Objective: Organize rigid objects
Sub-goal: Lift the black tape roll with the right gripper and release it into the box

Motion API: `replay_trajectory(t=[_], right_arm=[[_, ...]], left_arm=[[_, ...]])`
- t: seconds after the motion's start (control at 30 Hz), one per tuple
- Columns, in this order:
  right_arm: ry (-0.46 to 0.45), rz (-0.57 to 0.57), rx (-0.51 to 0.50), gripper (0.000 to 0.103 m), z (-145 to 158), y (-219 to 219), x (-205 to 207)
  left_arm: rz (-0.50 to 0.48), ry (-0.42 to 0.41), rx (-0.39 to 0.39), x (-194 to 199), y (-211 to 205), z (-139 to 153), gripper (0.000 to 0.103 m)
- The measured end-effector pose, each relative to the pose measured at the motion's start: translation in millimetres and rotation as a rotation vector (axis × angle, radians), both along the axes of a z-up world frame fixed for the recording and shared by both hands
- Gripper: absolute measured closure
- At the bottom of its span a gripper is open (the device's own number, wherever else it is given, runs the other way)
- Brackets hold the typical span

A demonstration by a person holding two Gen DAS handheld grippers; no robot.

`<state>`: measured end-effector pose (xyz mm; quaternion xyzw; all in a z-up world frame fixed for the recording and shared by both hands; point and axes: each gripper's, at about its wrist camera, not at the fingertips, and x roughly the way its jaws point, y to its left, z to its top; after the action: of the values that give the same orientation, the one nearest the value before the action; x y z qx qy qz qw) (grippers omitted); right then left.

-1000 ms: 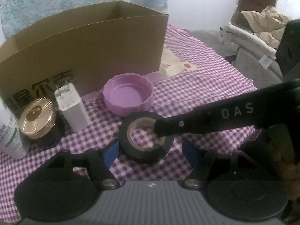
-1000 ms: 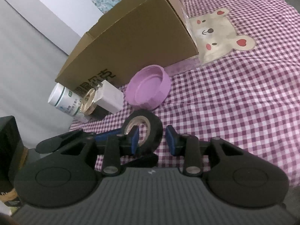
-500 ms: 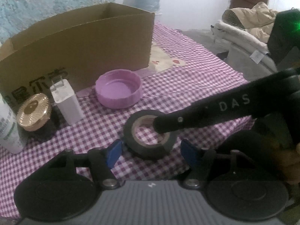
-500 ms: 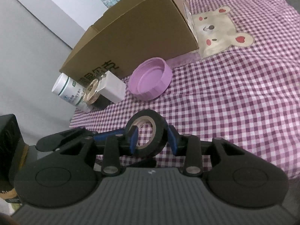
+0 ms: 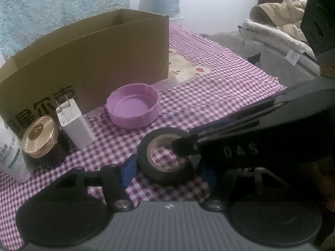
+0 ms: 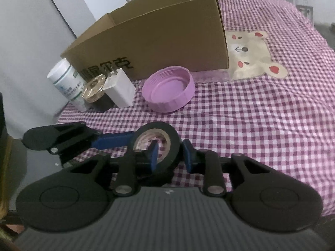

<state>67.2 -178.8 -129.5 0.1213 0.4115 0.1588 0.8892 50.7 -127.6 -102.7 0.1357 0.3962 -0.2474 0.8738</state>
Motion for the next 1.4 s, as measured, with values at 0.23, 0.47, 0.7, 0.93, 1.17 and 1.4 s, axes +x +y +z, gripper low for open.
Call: replay_trajectory(t=[0.23, 0.47, 0.7, 0.93, 1.17, 1.4], right_arm=[[0.013, -0.031, 0.049, 0.085, -1, -6, 1], [-0.064, -0.019, 0.045, 0.085, 30, 1, -11], [-0.252, 0.060, 0.048, 0.085, 104, 19, 0], [-0.332, 0.173, 0.024, 0.085, 162, 46, 66], [-0.085, 0.235, 0.019, 0.084, 151, 72, 181], [0.154, 0.241, 0.058, 0.084, 103, 86, 252]], left_arm=[[0.020, -0.007, -0.008, -3, 0, 2, 0.037], [0.049, -0.094, -0.035, -17, 10, 39, 0.037], [0.123, -0.260, -0.081, -8, 33, 108, 0.037], [0.200, -0.233, -0.092, 61, 64, 158, 0.037], [0.263, 0.096, -0.093, 172, 92, 135, 0.037], [0.303, 0.316, -0.035, 227, 104, 95, 0.037]])
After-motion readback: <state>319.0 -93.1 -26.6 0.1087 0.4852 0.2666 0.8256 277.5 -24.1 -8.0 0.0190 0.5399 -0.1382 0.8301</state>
